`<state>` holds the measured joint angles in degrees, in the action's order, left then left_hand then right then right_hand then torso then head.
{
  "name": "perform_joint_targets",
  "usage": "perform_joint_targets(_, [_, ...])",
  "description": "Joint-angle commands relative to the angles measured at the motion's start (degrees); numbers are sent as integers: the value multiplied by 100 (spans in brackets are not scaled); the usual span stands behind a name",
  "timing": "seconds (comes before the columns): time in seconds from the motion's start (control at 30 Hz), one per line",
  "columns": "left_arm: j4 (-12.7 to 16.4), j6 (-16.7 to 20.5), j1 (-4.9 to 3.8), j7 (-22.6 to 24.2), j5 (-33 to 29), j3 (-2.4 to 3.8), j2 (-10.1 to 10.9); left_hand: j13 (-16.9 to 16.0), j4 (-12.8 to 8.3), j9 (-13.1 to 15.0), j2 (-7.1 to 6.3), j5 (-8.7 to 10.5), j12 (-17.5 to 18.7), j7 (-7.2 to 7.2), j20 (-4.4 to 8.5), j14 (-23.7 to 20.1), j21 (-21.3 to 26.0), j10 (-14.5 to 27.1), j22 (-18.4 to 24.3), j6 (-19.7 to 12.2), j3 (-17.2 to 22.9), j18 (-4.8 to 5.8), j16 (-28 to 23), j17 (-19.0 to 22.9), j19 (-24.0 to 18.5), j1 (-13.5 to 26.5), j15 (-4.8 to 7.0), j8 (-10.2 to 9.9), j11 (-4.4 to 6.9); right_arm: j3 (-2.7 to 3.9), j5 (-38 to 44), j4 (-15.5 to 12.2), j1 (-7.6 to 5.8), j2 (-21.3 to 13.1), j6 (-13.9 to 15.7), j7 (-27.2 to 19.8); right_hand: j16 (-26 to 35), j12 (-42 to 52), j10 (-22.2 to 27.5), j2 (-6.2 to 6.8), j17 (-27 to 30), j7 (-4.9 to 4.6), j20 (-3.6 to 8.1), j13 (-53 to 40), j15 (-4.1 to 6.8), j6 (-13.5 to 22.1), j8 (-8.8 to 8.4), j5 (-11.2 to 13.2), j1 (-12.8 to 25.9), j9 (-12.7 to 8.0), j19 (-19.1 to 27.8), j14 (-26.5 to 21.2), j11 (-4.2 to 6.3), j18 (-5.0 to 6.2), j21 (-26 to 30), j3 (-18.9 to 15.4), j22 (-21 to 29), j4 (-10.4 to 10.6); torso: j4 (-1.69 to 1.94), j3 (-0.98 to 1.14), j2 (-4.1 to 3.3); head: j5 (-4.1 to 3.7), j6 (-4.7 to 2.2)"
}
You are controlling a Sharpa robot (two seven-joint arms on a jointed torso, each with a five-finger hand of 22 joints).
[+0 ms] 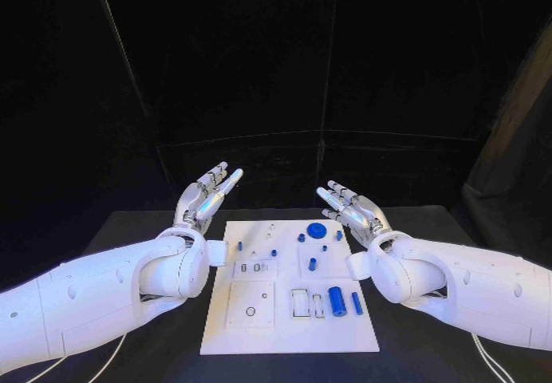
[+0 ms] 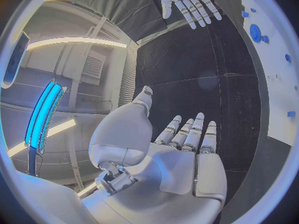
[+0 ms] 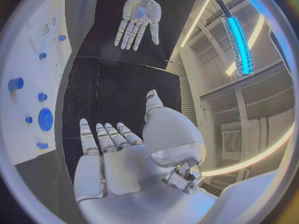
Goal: Assemble the parts on the task board
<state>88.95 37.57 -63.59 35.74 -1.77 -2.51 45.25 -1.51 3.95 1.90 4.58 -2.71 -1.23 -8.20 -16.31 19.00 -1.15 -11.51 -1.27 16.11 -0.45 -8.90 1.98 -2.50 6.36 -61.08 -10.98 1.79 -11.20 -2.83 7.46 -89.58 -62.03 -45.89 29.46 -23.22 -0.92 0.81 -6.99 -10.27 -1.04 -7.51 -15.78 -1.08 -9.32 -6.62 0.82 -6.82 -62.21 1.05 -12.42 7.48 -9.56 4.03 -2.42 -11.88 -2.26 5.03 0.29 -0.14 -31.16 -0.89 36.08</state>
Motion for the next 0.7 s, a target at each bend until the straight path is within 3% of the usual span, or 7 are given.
perform_joint_targets(0.03, [1, -230, -11, 287, -22, 5, 2, -6, 20, 7, 5, -21, -32, -529, -33, 66, -23, -24, -7, 42, 6, -57, 40, -9, 11, -55, -20, 20, -37, -18, 524, -3, -32, -12, -840, 323, -73, 84, -366, -81, -49, -606, -92, -46, -188, -338, 70, -79, -618, 42, -215, 396, -212, 138, -135, -16, -62, -315, 1, 0, 0, 0, -1])
perform_joint_targets(0.17, [1, -230, -11, 287, -22, 5, 2, -15, 21, 12, 11, -20, -42, -597, -44, 296, -75, -120, -40, 116, 49, -24, 86, -42, 140, -69, -77, 25, -108, -31, 580, -2, -42, -18, -939, 363, -362, 304, -1483, -74, -185, -822, -101, -161, -381, -1150, 236, -94, -1141, 143, -1048, 1749, -470, 238, -497, 157, -247, -780, 1, 0, 0, 0, -1])
perform_joint_targets(0.2, [31, -376, -10, 267, -73, 5, 164, -20, 18, 15, 11, -22, -48, -630, -46, 430, -103, -181, -55, 162, 65, 3, 114, -59, 203, -79, -104, 29, -135, -26, 1058, 201, -48, -175, -557, 99, -485, 426, -2038, -51, -227, -830, -83, -211, -404, -1543, 326, -106, -1301, 191, -1425, 2291, -519, 281, -665, 219, -327, -933, -5, -7, -6, -55, -65])
perform_joint_targets(0.3, [47, -483, -11, 250, -80, 5, 211, -65, -12, 47, 13, -27, -120, -773, -58, 1264, -254, -623, -136, 474, 104, 103, 343, -175, 570, -140, -214, 81, -287, -23, 1370, 277, -58, -223, -430, 38, -810, 804, -3644, 7, -322, -780, -86, -341, -274, -2589, 572, -116, -1561, 309, -2247, 3715, -383, 439, -1038, 328, -487, -1214, 8, -14, -25, -70, -75])
perform_joint_targets(0.43, [125, -730, -12, 215, 5, 5, 305, -278, -143, 176, 22, -30, -662, -783, -27, 2912, -1284, -2879, -643, 1735, 157, -41, 977, -405, 2974, -352, -52, 346, -282, -20, 1816, 396, -130, -245, -369, 30, -955, 928, -4438, 33, -309, -652, -66, -302, -47, -3838, 797, -262, -1714, 390, -2762, 4562, -195, 643, -1292, 429, -547, -1477, 5, -16, -113, -76, -144])
perform_joint_targets(0.6, [305, -970, -11, 159, 272, 5, 440, -265, -289, 264, -3, -25, -888, -651, 32, 3655, -1505, -3833, -661, 3105, 162, -171, 1146, -469, 3610, -558, 166, 600, -67, -15, 2486, 519, -282, -259, -402, 123, -951, 830, -4974, 22, -296, -534, 67, -249, 124, -4398, 750, -304, -1705, 319, -3183, 5204, -39, 664, -1465, 488, -557, -1719, 14, -13, -266, -111, -224])
perform_joint_targets(0.7, [428, -1066, -11, 126, 353, 5, 514, -258, -370, 249, -16, -27, -928, -557, 146, 4005, -1644, -4182, -677, 3398, 160, -184, 1188, -545, 4006, -667, 281, 625, 35, -13, 3003, 623, -403, -243, -502, 258, -897, 728, -5179, 0, -296, -491, 126, -248, 191, -4565, 685, -299, -1668, 284, -3331, 5436, 9, 663, -1514, 502, -545, -1854, 30, -17, -361, -127, -270])
